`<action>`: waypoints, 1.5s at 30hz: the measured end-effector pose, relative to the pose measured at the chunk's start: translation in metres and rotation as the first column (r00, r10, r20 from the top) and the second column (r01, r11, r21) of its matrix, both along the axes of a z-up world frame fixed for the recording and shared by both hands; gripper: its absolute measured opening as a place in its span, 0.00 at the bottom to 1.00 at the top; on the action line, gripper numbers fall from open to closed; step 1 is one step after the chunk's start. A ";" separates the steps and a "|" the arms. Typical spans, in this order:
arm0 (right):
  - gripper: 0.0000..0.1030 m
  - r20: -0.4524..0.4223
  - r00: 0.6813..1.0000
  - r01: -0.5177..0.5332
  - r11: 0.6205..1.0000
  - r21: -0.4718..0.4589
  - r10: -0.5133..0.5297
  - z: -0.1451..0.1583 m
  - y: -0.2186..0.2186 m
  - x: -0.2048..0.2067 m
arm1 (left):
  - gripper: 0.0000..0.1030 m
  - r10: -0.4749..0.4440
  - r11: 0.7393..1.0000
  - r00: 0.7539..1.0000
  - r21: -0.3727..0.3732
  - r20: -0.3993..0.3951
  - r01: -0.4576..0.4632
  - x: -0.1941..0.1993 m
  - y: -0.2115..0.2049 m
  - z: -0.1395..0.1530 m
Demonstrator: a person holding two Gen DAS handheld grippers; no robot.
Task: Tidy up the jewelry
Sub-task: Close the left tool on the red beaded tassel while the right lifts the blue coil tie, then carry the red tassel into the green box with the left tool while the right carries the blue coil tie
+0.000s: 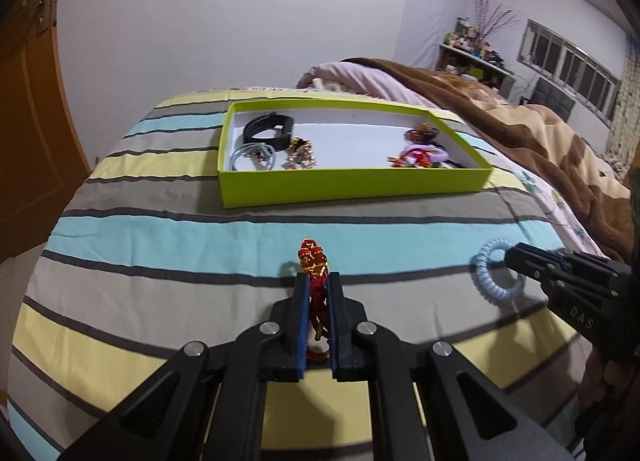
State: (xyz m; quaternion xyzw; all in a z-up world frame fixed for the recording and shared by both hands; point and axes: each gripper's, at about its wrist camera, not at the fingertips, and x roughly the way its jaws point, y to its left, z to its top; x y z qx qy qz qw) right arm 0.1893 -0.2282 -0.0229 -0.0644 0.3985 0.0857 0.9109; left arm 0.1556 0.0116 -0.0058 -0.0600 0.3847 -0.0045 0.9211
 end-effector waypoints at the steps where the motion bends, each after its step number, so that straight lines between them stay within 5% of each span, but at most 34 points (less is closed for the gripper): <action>1: 0.09 0.008 1.000 0.001 1.000 0.003 -0.001 0.002 -0.001 -0.004 | 0.08 -0.008 1.000 1.000 0.001 0.006 0.008 -0.003 -0.001 0.001; 22: 0.09 0.137 0.990 -0.030 0.998 0.049 0.023 0.054 0.006 -0.052 | 0.08 -0.062 0.998 0.988 0.001 0.143 0.062 -0.050 -0.011 0.048; 45: 0.09 0.174 0.984 -0.058 0.997 0.042 0.050 0.068 0.018 -0.058 | 0.08 -0.062 0.998 0.979 0.010 0.193 0.062 -0.057 -0.011 0.061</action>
